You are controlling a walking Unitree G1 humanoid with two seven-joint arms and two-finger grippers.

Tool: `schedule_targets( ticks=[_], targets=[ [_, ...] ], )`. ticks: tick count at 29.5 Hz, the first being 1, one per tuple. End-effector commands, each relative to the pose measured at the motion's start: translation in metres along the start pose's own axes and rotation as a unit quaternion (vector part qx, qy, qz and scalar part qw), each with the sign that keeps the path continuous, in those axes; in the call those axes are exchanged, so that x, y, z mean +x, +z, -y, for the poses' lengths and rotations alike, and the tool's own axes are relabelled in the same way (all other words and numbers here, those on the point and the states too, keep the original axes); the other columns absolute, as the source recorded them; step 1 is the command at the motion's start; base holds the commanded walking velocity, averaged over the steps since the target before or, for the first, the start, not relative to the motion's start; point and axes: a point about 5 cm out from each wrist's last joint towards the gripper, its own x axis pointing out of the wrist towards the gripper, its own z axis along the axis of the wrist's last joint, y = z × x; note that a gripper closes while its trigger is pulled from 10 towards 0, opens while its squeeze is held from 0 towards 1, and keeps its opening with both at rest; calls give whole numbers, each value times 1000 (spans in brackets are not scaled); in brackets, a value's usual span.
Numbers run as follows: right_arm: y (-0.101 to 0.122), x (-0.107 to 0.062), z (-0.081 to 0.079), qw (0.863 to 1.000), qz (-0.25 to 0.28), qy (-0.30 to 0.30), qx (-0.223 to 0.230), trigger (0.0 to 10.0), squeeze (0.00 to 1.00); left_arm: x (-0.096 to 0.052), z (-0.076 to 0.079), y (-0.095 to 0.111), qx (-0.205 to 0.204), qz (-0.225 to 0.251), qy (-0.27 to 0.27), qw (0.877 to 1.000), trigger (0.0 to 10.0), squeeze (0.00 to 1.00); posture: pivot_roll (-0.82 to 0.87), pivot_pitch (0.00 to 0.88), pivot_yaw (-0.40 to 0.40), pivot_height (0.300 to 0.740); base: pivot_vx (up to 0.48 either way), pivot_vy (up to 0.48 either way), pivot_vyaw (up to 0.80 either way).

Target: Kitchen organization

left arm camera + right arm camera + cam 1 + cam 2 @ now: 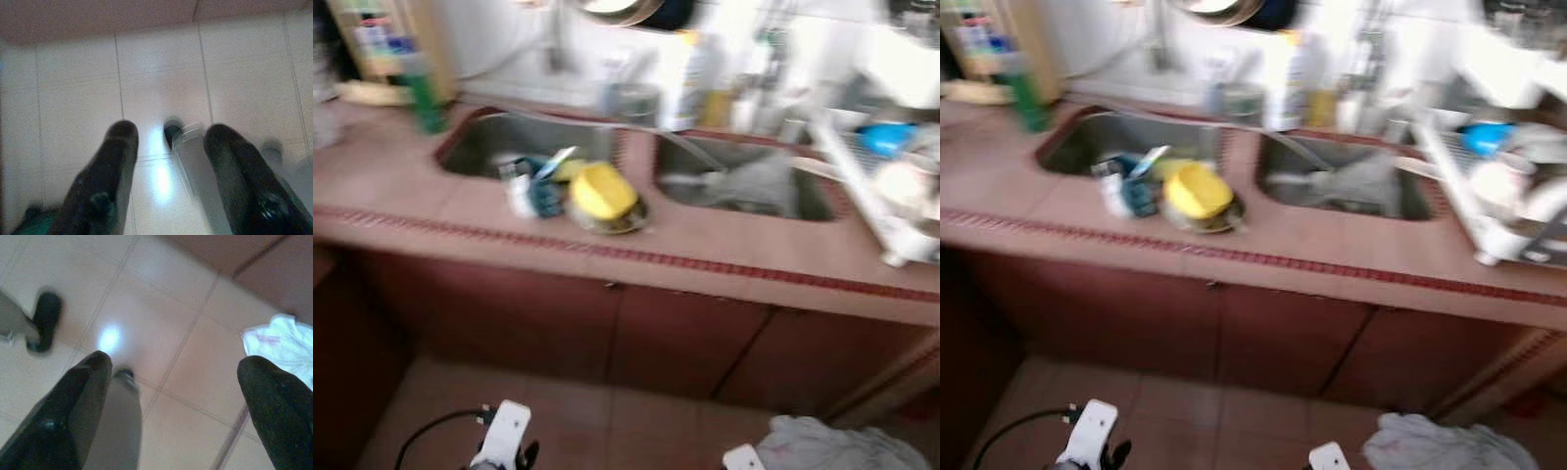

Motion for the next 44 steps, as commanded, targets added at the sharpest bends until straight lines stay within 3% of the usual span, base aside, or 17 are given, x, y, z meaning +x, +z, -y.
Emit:
schedule_targets(
  ticks=[1, 15, 25, 28, 32, 35, 40, 43, 44],
  targets=[
    [-9, -3, 3, 1000, -12, -2, 14, 10000, 1000, 4, 5, 13, -22, 23, -18, 999, 10000, 1000, 151, 0, -62, 740, 0, 0, 0],
    [-1, -1, 8, 999, 2, -15, 34, 10000, 1000, 6, 4, 25, -26, 43, -25, 998, 10000, 1000, 141, 0, -57, 740, 0, 0, 0],
    [12, 0, 13, 998, 37, -25, 41, 10000, 1000, 7, 5, 44, 5, 84, -44, 996, 10000, 1000, 127, 0, -50, 740, 0, 0, 0],
    [21, 0, 15, 997, 61, -19, 31, 10000, 1000, 7, 7, 52, 28, 105, -61, 992, 10000, 1000, 125, 0, -51, 740, 0, 0, 0],
    [52, 0, 19, 989, 148, -3, 19, 10000, 1000, 4, 4, 80, 46, 184, -87, 978, 10000, 1000, 114, 0, -50, 740, 0, 0, 0],
    [58, -1, 19, 986, 167, -2, 16, 10000, 1000, 2, 3, 84, 48, 200, -90, 974, 10000, 1000, 106, 0, -46, 740, 0, 0, 0],
    [91, -8, 22, 963, 270, 15, 4, 10000, 1000, -8, -9, 109, 55, 282, -85, 954, 10000, 1000, 100, 0, -39, 740, 0, 0, 0],
    [108, -15, 24, 946, 322, 21, 4, 10000, 1000, -15, -18, 119, 35, 316, -69, 946, 10000, 965, 99, 0, -37, 740, 0, 0, 0],
    [116, -18, 27, 939, 345, 20, 6, 10000, 1000, -18, -21, 125, 14, 338, -61, 939, 10000, 0, 99, 0, -37, 740, 0, 0, 0]
  ],
)
